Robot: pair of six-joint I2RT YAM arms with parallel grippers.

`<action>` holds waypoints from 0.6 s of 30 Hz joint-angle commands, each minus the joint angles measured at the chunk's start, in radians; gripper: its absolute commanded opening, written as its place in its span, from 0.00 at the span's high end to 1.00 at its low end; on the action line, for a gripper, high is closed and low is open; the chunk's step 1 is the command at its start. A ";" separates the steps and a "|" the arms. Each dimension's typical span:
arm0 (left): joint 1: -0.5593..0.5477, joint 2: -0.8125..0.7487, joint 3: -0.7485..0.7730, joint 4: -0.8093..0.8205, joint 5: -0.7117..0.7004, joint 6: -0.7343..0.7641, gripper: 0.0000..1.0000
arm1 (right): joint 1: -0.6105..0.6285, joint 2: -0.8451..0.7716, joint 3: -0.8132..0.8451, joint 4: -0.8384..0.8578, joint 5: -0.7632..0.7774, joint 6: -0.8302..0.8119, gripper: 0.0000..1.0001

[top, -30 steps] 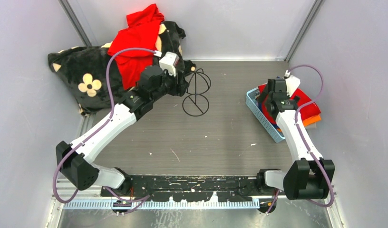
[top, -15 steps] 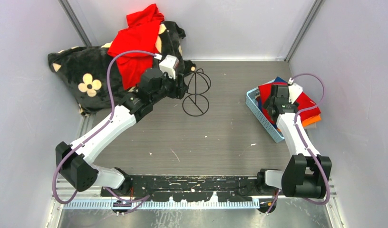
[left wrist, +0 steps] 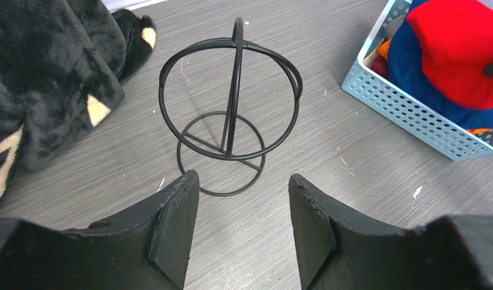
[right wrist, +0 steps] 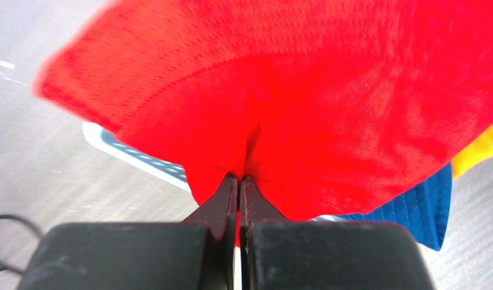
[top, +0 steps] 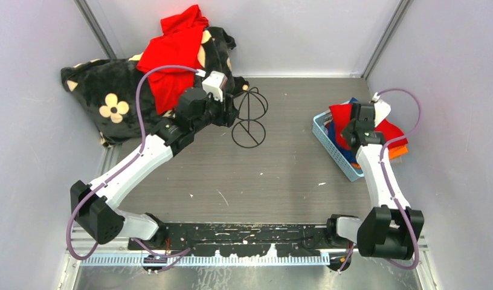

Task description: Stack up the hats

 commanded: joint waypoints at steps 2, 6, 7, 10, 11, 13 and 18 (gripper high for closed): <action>-0.003 -0.058 0.014 0.035 0.005 -0.014 0.43 | 0.007 -0.095 0.303 -0.036 -0.152 -0.009 0.99; -0.003 -0.078 0.015 0.023 0.000 -0.015 0.43 | 0.006 -0.072 0.463 -0.020 -0.432 0.031 0.99; -0.004 -0.078 0.014 0.019 -0.001 -0.015 0.43 | 0.007 -0.061 0.488 0.001 -0.513 0.062 0.99; -0.003 -0.133 0.018 0.001 -0.011 -0.016 0.43 | 0.007 -0.018 0.533 0.127 -0.771 0.158 0.99; -0.004 -0.145 0.019 -0.007 -0.016 -0.016 0.43 | 0.008 -0.003 0.544 0.155 -0.837 0.191 0.99; -0.003 -0.171 0.020 -0.024 -0.026 -0.015 0.43 | 0.014 0.032 0.574 0.230 -0.930 0.241 0.99; -0.003 -0.228 0.020 -0.055 -0.063 -0.011 0.43 | 0.077 0.093 0.651 0.369 -1.079 0.310 0.99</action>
